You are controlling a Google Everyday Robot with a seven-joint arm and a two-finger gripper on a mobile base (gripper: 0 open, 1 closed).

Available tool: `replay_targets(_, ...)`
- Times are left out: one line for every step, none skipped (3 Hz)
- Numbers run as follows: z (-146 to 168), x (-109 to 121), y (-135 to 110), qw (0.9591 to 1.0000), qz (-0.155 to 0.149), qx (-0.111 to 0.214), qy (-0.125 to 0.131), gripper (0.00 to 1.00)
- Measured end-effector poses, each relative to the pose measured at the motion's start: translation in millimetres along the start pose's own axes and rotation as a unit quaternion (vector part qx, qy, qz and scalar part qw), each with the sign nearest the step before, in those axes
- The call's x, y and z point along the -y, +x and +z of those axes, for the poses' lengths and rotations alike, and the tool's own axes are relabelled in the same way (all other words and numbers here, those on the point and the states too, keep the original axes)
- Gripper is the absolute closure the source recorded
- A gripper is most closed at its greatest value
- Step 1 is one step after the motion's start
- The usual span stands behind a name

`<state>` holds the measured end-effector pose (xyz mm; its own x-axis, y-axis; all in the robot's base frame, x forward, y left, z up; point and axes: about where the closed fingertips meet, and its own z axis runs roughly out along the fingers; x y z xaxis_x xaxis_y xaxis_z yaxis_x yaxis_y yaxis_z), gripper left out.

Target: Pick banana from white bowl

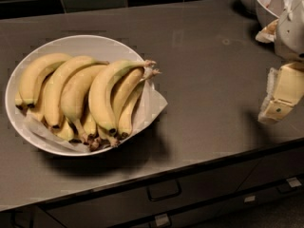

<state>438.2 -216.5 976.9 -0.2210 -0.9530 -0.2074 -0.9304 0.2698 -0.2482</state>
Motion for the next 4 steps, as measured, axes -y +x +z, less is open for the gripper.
replay_targets(0, 0, 0, 1.0, 0.0, 0.0, 0.0, 0.0)
replay_targets(-3, 1, -11, 0.9999, -0.015, 0.003, 0.005, 0.0)
replay_targets(-8, -4, -51, 0.9966, -0.081, 0.008, 0.001, 0.0)
replay_targets(-14, -16, -101, 0.9867, -0.16, 0.029, -0.007, 0.0)
